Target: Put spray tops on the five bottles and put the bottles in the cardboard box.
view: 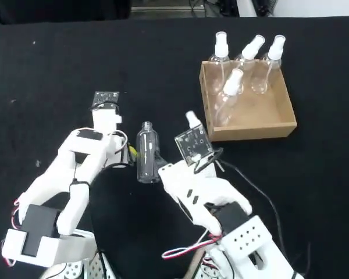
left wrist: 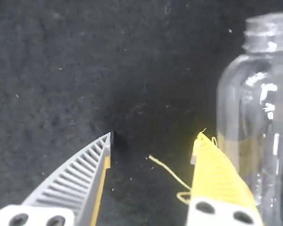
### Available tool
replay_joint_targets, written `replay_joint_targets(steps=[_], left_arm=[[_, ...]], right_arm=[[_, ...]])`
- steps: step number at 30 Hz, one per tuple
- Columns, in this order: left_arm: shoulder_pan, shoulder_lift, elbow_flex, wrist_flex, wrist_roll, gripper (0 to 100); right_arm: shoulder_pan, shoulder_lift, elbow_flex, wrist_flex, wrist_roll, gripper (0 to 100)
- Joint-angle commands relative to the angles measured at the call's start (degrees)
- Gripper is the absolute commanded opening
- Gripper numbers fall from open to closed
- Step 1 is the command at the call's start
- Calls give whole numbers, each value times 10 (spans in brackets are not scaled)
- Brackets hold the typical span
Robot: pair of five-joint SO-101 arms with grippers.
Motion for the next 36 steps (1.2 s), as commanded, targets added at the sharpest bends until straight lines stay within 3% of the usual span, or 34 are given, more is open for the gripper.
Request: replay_joint_targets(steps=[1,7,12,20,29,36], left_arm=[[47,-19,7,-2,-11,267],[23,-33,7,2,-11,267],[2,-125,43,15,-11,267],[-112,-287,113,6,-6,267],[-198,-373,241,-178,-4,267],[-199,-407,278,-199,60,267]], right_arm=[[-5,39,-39,-41,-4,254],[-5,111,-68,-49,-20,257],[-5,153,-87,-52,-48,257],[-5,169,-84,-88,-49,258],[-42,170,-125,-48,-47,258],[-62,253,-182,-49,-48,259]])
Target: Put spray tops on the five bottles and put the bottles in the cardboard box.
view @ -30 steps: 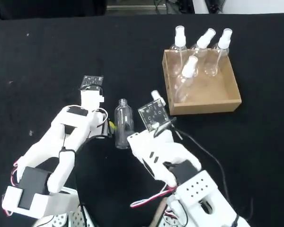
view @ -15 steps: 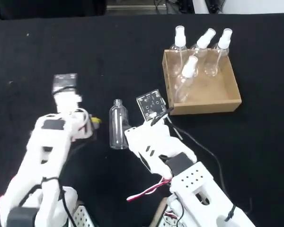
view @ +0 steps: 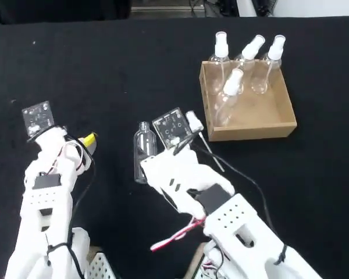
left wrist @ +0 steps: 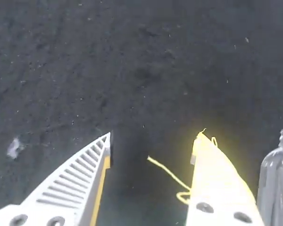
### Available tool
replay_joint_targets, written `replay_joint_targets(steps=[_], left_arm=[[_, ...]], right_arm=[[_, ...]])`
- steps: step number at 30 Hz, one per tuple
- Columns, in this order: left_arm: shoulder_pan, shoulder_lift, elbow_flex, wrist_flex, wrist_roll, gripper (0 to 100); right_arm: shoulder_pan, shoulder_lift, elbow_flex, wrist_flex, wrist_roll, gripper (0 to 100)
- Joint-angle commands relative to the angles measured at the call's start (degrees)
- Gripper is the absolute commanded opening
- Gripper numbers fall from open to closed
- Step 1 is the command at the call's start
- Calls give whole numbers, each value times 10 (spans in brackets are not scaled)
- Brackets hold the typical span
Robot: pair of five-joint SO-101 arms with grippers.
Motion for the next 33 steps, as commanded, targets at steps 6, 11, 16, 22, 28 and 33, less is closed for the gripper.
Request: replay_joint_targets(steps=[6,11,16,22,28,33], left_arm=[[0,-25,-2,-14,22,267],[0,-25,-1,-14,22,267],[0,-26,-4,-14,22,267],[0,-26,-6,-14,22,267],[0,-26,-5,-14,21,267],[0,-26,-4,-14,21,267]], right_arm=[[-7,205,-157,3,-20,259],[11,317,-242,35,-55,259],[13,394,-330,102,-56,259],[13,474,-391,112,-57,259],[13,529,-422,108,-57,259],[13,556,-433,108,-57,259]])
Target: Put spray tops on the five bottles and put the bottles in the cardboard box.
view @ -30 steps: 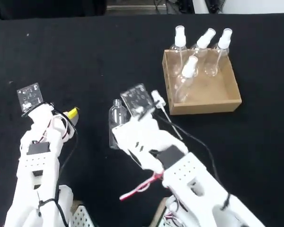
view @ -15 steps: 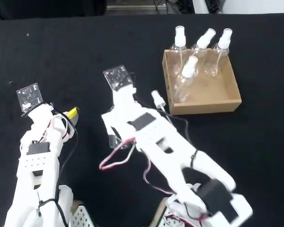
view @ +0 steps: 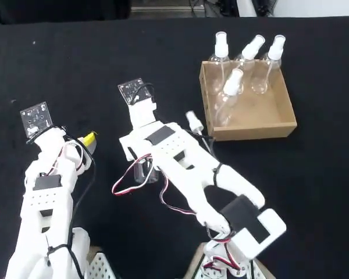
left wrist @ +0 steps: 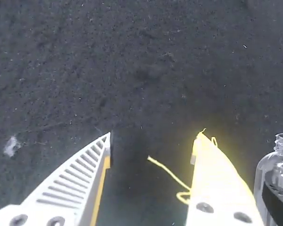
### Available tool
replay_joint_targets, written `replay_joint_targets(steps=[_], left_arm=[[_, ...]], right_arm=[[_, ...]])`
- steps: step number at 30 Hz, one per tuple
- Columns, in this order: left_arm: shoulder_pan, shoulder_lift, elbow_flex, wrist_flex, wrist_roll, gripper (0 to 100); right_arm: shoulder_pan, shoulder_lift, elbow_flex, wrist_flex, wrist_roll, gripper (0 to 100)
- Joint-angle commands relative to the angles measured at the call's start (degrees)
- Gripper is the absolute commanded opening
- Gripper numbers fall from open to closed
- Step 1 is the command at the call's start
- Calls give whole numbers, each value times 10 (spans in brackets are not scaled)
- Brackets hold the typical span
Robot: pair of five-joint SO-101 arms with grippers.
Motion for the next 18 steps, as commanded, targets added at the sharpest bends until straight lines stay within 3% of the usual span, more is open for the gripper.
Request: replay_joint_targets(steps=[1,5,9,10,12,16,18], left_arm=[[-2,-18,-9,-12,2,267],[-2,-18,-8,-12,2,267],[-2,-18,-7,-12,2,267],[-2,-18,-7,-12,2,267],[-2,-18,-7,-12,2,267],[-3,-18,-7,-12,2,267],[-3,-18,-7,-12,2,267]], right_arm=[[11,7,-41,1,-4,258],[10,22,-41,4,-4,241],[11,23,-42,20,1,24],[12,22,-42,25,6,7],[11,6,-51,69,69,41],[13,-39,-88,246,263,13],[18,-62,-101,318,289,14]])
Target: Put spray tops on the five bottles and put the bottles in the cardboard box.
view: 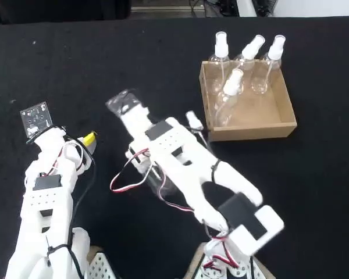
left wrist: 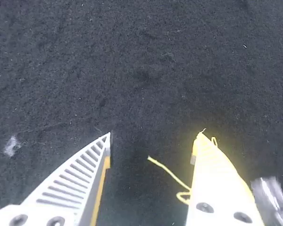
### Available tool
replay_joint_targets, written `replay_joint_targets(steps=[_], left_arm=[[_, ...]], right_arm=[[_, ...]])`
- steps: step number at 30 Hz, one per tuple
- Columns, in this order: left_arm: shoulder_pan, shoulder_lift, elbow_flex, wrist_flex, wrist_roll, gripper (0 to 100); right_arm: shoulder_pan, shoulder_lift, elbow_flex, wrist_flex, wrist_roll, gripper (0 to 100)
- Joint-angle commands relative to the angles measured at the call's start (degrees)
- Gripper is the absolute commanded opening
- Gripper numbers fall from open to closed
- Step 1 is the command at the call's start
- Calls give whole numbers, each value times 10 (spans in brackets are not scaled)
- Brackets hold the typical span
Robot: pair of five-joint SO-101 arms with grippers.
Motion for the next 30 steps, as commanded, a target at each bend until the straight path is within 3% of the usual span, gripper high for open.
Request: replay_joint_targets(steps=[1,6,11,18,24,30], left_arm=[[-3,-18,-7,-12,2,267],[-3,-18,-7,-12,2,267],[-3,-18,-7,-12,2,267],[-3,-18,-7,-12,2,267],[-3,-18,-7,-12,2,267],[-3,-18,-7,-12,2,267]], right_arm=[[25,-74,-50,144,76,11],[112,-170,-29,255,140,10],[289,-272,36,262,224,11],[524,-327,145,258,405,11],[706,-319,175,152,504,11],[814,-240,196,1,521,11]])
